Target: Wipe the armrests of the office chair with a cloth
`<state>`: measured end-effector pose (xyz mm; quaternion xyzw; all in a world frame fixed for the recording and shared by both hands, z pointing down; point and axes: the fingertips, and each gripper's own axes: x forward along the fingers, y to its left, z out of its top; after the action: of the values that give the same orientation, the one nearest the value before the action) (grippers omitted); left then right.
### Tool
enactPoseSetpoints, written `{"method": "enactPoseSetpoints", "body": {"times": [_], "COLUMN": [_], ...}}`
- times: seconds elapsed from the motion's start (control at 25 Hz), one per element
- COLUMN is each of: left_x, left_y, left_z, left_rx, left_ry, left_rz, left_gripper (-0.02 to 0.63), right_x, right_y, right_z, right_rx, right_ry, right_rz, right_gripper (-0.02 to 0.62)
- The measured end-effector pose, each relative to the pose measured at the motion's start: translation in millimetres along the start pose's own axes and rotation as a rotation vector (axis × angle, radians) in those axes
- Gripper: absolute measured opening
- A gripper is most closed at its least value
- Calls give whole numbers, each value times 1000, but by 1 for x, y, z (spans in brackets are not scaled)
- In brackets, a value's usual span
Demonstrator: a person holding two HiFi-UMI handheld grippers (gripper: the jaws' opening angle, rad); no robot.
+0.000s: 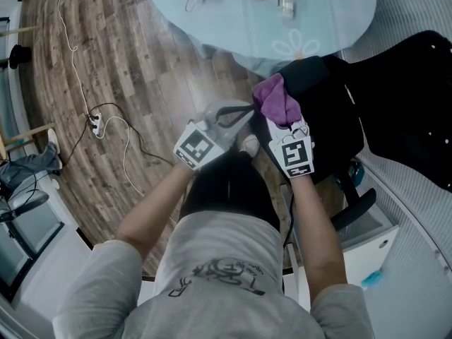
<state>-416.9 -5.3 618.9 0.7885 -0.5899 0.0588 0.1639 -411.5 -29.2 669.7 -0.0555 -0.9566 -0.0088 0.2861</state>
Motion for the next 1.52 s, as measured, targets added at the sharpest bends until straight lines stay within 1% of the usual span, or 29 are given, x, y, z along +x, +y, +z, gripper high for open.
{"method": "enactPoseSetpoints", "body": {"times": [0.16,0.28,0.36,0.48,0.6,0.96,1.24,1.4,1.52], "left_x": [0,-2,-5,-10,-18,-39,-66,-80,-94], "left_y": [0,1,0,-2,-4,-18,-43,-59,-76], "left_z": [2,6,10,24,46,106,181,223,255], "left_rx": [1,3,2,3,7,0,7,4,19], "left_ry": [-2,-5,-9,-25,-66,-135,-210,-255,-286], "left_rz": [3,10,13,20,33,51,67,61,50], "left_gripper": [2,2,2,2,2,2,2,2,2], "right_x": [0,1,-1,-10,-24,-72,-130,-166,-194], "right_y": [9,8,10,14,16,15,17,21,30], "right_z": [0,2,3,10,24,86,155,197,228], "right_rx": [3,-6,11,42,55,47,48,28,23], "right_ry": [5,36,57,53,34,-62,-163,-256,-311], "right_rz": [14,26,39,44,34,-11,-62,-91,-104], "right_gripper": [29,29,29,29,29,29,29,29,31]}}
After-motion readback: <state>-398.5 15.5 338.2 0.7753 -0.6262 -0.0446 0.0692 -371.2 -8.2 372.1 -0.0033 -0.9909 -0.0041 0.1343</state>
